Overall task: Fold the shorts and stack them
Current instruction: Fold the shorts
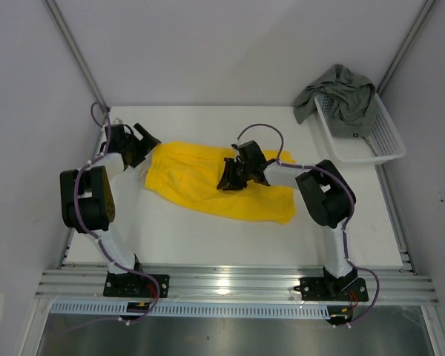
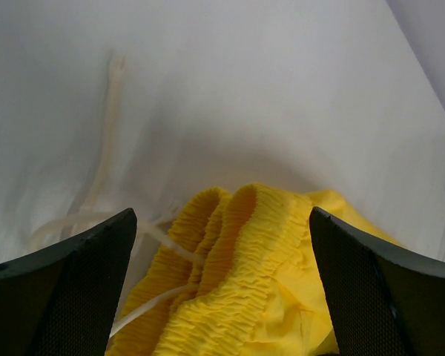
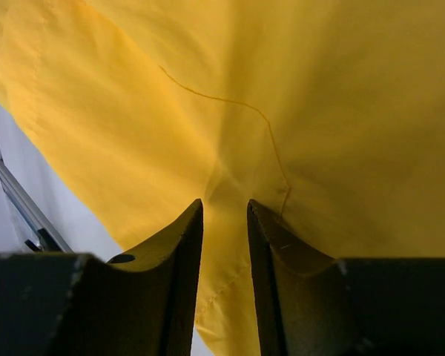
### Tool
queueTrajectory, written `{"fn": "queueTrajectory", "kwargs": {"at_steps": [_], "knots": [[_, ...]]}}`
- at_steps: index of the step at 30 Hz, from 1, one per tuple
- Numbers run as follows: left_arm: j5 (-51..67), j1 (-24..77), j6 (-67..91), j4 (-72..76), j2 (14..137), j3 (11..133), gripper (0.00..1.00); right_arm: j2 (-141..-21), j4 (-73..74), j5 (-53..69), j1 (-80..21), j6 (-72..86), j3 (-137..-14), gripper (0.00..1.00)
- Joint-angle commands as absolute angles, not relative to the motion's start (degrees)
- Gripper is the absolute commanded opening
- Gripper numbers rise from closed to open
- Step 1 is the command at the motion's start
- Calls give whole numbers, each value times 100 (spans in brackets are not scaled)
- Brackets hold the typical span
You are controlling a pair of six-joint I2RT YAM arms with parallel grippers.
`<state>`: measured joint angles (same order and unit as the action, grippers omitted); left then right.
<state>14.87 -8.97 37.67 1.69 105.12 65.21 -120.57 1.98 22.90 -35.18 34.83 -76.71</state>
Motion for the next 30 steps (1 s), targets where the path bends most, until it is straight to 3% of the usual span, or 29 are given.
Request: {"fn": "queueTrajectory", "kwargs": {"at_steps": [1,8,18,30], "knots": [[1495,-791,3832,448,9819,5961,99,-11603,562,2065,-3279,3139,-6963,34],[1433,-370,3964,826,9246,5186,99,-11101,905,2048,-2620,2611,-6363,34],[1398,228,4359,1274,9176,4948,99,-10785,1818,1582,-2724,2417,-7698,44],[1327,202,4403,1328,8649,4500,99,-11689,-8,3638,-3251,3849,-8577,36]]}}
